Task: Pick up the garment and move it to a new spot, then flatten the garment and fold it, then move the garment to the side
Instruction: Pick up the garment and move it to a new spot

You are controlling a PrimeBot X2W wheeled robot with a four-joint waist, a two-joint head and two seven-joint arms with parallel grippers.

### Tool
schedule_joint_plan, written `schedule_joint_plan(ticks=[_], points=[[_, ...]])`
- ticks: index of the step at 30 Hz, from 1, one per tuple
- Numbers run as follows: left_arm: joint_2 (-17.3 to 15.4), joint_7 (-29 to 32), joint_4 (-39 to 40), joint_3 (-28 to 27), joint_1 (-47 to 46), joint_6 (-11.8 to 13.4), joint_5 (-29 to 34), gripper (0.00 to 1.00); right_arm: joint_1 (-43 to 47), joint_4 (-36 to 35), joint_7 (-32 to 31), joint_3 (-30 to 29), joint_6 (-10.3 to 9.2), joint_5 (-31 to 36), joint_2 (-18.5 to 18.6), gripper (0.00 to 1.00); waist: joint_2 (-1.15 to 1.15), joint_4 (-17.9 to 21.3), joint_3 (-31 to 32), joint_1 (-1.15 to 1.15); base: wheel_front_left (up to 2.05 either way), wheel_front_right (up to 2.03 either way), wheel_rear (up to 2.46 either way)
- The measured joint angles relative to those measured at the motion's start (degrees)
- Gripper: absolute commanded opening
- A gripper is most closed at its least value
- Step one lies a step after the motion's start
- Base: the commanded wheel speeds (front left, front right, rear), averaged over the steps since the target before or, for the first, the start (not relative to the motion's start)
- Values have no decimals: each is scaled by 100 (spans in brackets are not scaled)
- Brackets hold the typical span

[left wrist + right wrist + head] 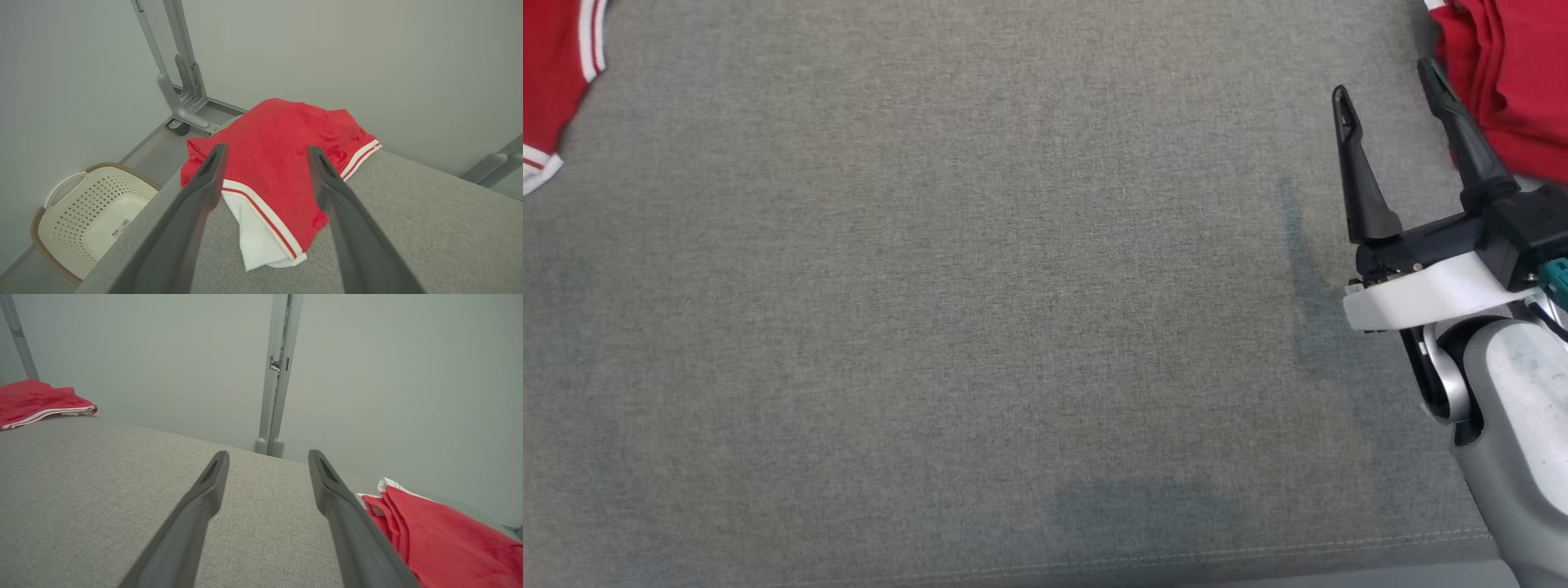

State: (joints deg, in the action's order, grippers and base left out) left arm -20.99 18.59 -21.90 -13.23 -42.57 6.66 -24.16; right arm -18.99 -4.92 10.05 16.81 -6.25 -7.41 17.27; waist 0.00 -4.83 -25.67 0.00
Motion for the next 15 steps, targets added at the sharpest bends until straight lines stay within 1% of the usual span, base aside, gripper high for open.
schedule_joint_plan(ticks=[3,11,15], points=[[8,-7,-152,48,-64,0,76,100,-40,-53,-2,-54,0,1,81,100,0,109,-205,0,0,0,0],[3,-57,-378,196,-122,0,277,100,-64,-230,-109,-56,1,42,127,100,0,295,-631,0,0,0,0],[-14,-109,-428,171,-122,0,350,100,-83,-313,-158,-48,2,47,148,100,0,366,-775,0,0,0,0]])
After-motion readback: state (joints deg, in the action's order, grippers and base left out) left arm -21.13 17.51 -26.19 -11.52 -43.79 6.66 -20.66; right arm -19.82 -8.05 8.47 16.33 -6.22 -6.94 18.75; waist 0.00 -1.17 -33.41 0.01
